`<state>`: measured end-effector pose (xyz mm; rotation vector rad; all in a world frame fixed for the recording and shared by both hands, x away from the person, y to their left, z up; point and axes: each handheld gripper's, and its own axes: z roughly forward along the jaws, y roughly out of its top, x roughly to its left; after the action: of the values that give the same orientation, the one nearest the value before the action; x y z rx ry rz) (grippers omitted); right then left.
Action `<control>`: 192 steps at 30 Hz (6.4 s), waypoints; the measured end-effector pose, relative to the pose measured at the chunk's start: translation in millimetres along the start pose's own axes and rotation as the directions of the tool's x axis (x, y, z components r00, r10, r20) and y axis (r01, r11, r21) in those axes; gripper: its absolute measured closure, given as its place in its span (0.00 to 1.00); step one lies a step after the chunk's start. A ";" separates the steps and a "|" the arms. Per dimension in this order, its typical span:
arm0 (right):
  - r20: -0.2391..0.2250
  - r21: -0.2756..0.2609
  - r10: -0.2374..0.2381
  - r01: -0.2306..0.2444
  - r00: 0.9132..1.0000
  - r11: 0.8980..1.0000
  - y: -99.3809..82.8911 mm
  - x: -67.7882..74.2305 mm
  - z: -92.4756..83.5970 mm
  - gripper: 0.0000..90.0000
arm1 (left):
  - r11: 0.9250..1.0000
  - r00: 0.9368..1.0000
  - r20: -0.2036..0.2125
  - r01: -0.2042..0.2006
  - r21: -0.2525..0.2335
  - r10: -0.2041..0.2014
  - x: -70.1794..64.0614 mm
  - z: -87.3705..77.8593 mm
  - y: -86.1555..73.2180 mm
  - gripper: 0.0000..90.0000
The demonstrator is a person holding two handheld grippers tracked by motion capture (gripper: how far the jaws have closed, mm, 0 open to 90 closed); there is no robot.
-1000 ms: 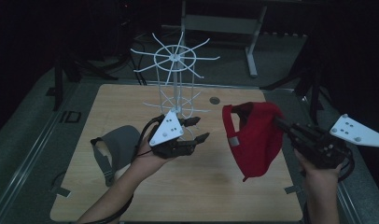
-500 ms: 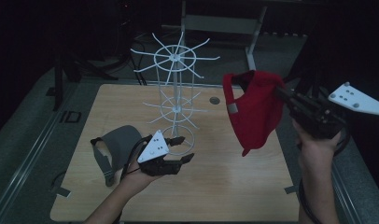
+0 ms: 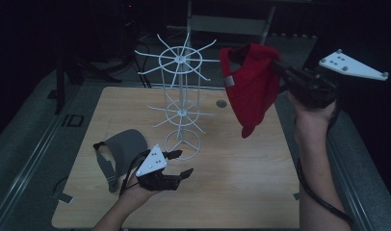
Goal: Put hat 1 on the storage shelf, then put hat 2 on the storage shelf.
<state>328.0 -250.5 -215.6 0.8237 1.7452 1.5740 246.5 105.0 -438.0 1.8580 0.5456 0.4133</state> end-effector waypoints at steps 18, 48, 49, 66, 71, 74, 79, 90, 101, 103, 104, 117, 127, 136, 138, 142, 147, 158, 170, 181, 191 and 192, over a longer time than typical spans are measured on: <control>-0.049 0.102 0.010 -0.005 0.999 0.995 -37.2 0.3 23.1 0.98 | 1.000 1.000 -0.006 0.008 0.008 -0.008 -1.0 -3.0 -6.3 0.38; -0.157 0.127 0.000 0.021 0.988 0.992 -77.8 11.3 8.9 0.71 | 0.999 0.998 -0.043 0.044 0.002 -0.044 7.5 -17.0 -17.5 0.38; -0.159 0.124 0.001 0.019 0.987 0.992 -78.3 10.9 6.8 0.68 | 0.999 0.998 -0.044 0.049 0.001 -0.049 8.1 -17.5 -18.3 0.38; -0.096 0.110 0.012 -0.001 0.995 0.994 -97.3 -5.6 -32.7 0.47 | 0.998 0.996 -0.066 0.065 0.000 -0.065 11.4 -27.2 -26.8 0.39; -0.071 0.141 0.014 -0.004 0.997 0.990 -115.3 -11.7 -39.3 0.36 | 0.998 0.995 -0.079 0.063 0.006 -0.062 12.7 -30.6 -30.3 0.39; -0.054 0.167 0.018 -0.008 0.998 0.986 -129.2 -15.1 -41.6 0.34 | 0.998 0.994 -0.089 0.059 0.012 -0.058 13.2 -33.3 -33.0 0.39; -0.029 0.199 0.049 -0.042 0.998 0.979 -155.1 -22.3 -46.2 0.30 | 0.997 0.993 -0.099 0.068 0.024 -0.065 15.5 -37.5 -40.5 0.39; 0.013 0.261 0.100 -0.100 0.995 0.960 -211.4 -32.0 -52.7 0.19 | 0.994 0.987 -0.123 0.106 0.032 -0.101 20.9 -49.1 -58.5 0.39; 0.109 0.304 0.127 -0.155 0.986 0.940 -289.8 -41.4 -62.1 0.21 | 0.991 0.980 -0.158 0.128 0.028 -0.122 26.2 -62.3 -78.8 0.39; 0.128 0.312 0.122 -0.156 0.984 0.937 -299.8 -43.3 -64.1 0.21 | 0.991 0.976 -0.179 0.133 0.031 -0.125 27.0 -64.8 -83.1 0.39; 0.138 0.313 0.109 -0.148 0.984 0.938 -304.2 -43.4 -65.2 0.21 | 0.990 0.974 -0.185 0.139 0.030 -0.131 27.8 -66.3 -85.6 0.39; 0.283 0.305 0.041 -0.130 0.958 0.943 -335.8 -43.4 -79.8 0.20 | 0.984 0.942 -0.294 0.179 0.028 -0.163 34.7 -96.8 -115.9 0.39; 0.277 0.285 0.045 -0.127 0.960 0.950 -343.5 -39.7 -83.0 0.20 | 0.979 0.883 -0.440 0.201 0.042 -0.162 48.0 -141.7 -147.5 0.39; 0.287 0.287 0.078 -0.163 0.955 0.944 -346.3 -42.0 -84.8 0.20 | 0.950 0.846 -0.481 0.304 0.077 -0.232 77.7 -149.1 -161.4 0.39; 0.283 0.288 0.082 -0.166 0.956 0.943 -346.5 -42.4 -85.3 0.20 | 0.950 0.860 -0.468 0.289 0.121 -0.202 84.1 -144.6 -159.5 0.39; 0.282 0.286 0.094 -0.178 0.955 0.942 -346.8 -42.8 -85.9 0.20 | 0.946 0.878 -0.432 0.290 0.141 -0.205 90.0 -138.3 -159.6 0.39; 0.280 0.289 0.092 -0.176 0.955 0.941 -346.8 -42.2 -85.2 0.20 | 0.938 0.888 -0.435 0.266 0.222 -0.149 91.7 -125.7 -160.4 0.42; 0.280 0.287 0.096 -0.179 0.955 0.941 -346.8 -42.9 -85.4 0.21 | 0.883 0.921 -0.383 0.241 0.403 -0.076 97.0 -106.6 -166.4 0.49; 0.277 0.286 0.105 -0.186 0.955 0.940 -346.8 -43.4 -85.9 0.21 | 0.879 0.925 -0.359 0.270 0.393 -0.124 95.1 -106.9 -166.0 0.82; 0.274 0.284 0.108 -0.188 0.956 0.940 -346.9 -44.0 -86.0 0.21 | 0.951 0.888 -0.417 0.275 0.141 -0.195 93.7 -129.0 -166.7 0.96; 0.279 0.283 0.110 -0.191 0.954 0.940 -346.5 -44.1 -86.6 0.21 | 0.982 0.888 -0.426 0.186 -0.006 -0.171 93.9 -144.0 -129.0 0.96; 0.283 0.287 0.107 -0.191 0.953 0.939 -346.3 -44.3 -86.6 0.21 | 0.984 0.892 -0.420 0.180 -0.006 -0.166 93.9 -143.3 -126.1 0.96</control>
<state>273.9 -367.4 -551.5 1.2881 1.7892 1.2239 227.8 305.5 -506.3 1.7376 1.0081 0.6934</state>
